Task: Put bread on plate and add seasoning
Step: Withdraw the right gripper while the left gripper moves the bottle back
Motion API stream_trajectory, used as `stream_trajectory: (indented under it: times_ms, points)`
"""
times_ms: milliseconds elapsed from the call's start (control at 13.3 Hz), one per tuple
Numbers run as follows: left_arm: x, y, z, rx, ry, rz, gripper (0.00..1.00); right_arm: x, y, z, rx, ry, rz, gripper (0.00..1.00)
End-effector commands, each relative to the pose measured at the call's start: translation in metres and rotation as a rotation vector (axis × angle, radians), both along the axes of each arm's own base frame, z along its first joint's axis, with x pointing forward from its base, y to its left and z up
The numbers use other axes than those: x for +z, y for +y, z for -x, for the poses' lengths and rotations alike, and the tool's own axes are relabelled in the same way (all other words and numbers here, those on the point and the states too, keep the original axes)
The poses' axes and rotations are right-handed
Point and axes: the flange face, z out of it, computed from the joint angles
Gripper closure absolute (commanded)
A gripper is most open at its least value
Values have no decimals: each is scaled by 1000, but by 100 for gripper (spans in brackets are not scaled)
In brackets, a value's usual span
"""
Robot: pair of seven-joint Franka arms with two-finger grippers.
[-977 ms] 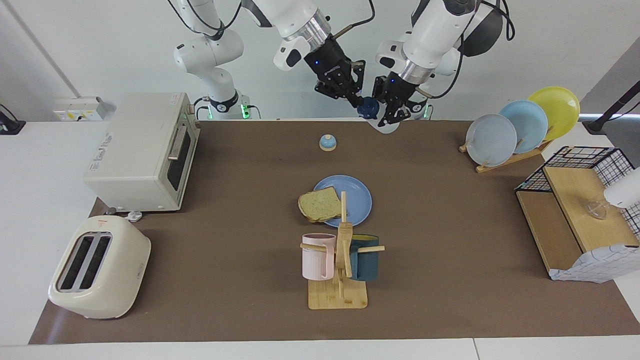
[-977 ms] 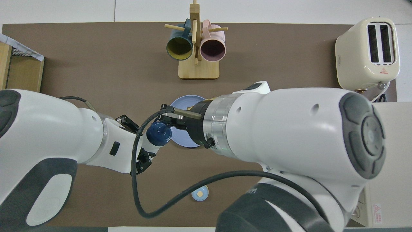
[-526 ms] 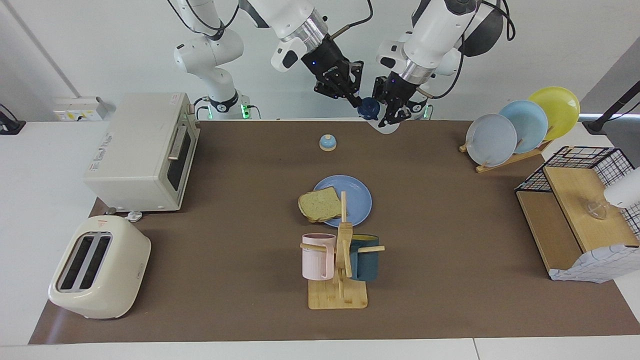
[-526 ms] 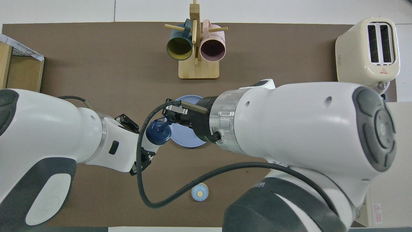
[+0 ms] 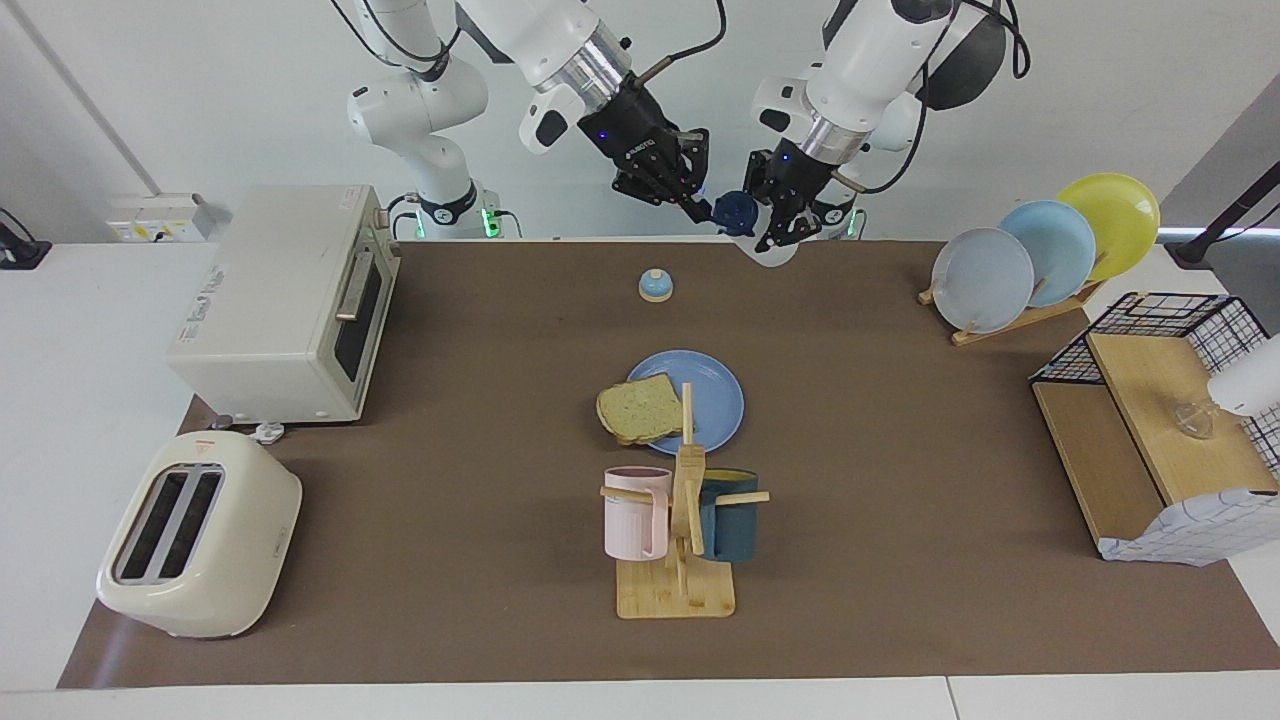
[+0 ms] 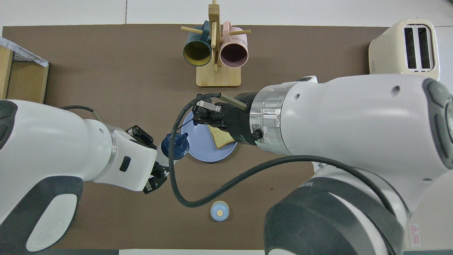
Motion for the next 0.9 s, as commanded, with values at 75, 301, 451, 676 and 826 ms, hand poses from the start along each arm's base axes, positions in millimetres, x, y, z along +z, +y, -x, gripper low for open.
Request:
stream_trajectory:
  times_ms: [75,301,451,676,826]
  points:
    - [-1,6,4,25,5,8,81,2,-28,-7,4,-37,28,0]
    - [-1,6,3,27,5,8,81,-3,-36,-10,43,-106,191,0]
    - [0,8,1,50,3,10,81,-10,-58,-18,67,-146,320,0]
    - [0,14,-8,148,-1,16,81,-20,-133,-44,91,-119,458,0]
    - [0,33,-21,238,-5,20,81,-28,-181,-54,113,-100,570,0]
